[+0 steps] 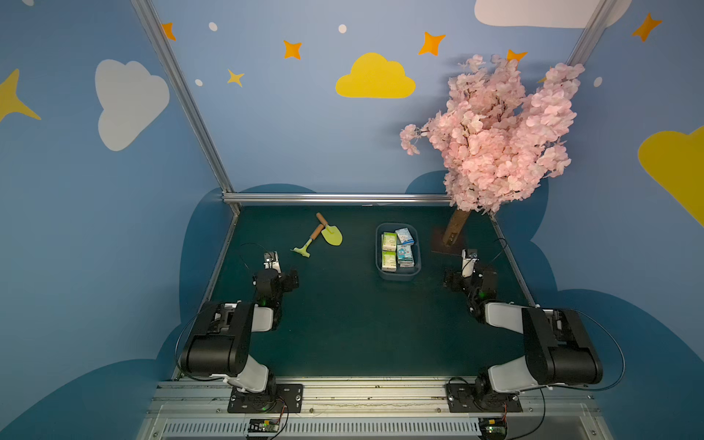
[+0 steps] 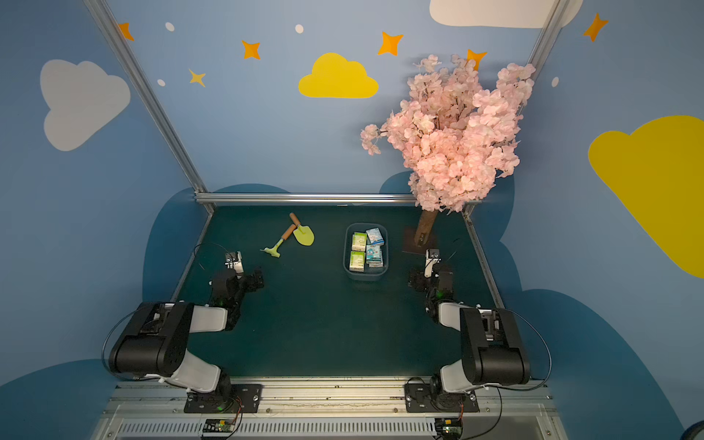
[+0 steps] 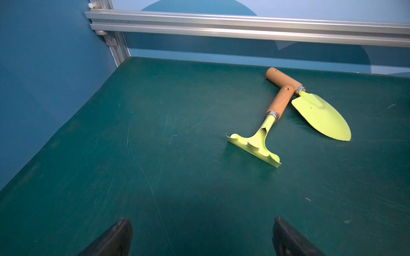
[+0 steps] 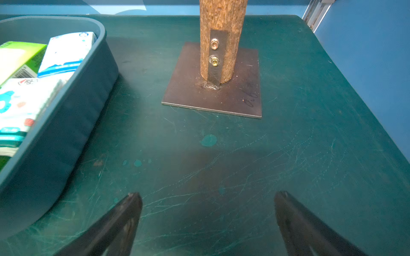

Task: Take the pocket tissues out of the storage box
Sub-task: Move the storage box to the center of the board.

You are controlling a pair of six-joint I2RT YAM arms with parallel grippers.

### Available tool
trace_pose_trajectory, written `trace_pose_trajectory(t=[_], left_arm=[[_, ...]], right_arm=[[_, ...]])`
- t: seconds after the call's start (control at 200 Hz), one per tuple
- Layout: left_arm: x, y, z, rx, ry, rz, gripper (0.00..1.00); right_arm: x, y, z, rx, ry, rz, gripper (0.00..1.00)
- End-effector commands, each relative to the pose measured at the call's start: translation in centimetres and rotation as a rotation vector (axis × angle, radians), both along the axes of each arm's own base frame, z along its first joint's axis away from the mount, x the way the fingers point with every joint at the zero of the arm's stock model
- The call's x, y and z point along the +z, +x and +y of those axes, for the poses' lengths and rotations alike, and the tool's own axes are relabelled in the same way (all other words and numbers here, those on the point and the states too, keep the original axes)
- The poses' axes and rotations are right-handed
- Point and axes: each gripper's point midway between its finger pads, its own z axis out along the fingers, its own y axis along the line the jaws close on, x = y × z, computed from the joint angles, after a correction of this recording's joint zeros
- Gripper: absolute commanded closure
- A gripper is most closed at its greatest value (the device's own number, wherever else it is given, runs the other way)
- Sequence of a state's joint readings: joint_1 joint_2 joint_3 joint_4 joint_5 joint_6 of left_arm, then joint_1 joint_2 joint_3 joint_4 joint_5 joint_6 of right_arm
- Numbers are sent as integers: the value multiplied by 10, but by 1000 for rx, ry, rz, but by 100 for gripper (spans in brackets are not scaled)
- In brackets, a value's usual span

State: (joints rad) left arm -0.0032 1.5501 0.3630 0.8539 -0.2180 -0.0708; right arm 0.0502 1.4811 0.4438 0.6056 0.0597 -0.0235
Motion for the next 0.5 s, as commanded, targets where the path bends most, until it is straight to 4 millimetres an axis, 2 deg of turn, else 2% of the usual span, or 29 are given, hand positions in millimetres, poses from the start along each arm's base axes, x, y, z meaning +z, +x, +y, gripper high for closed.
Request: trace_pose_trajectory(t=[0.0,0.36,0.496], left_arm=[[11,5,0,1,10,-27,0],[10,4,1,5,9,-23,0],[19,3,2,13,6,-36,0]], right_arm=[[11,7,1,-1,-3,-28,2],[11,6,0,1,2,-28,2],[27,10,-2,-16,16,-8,2]])
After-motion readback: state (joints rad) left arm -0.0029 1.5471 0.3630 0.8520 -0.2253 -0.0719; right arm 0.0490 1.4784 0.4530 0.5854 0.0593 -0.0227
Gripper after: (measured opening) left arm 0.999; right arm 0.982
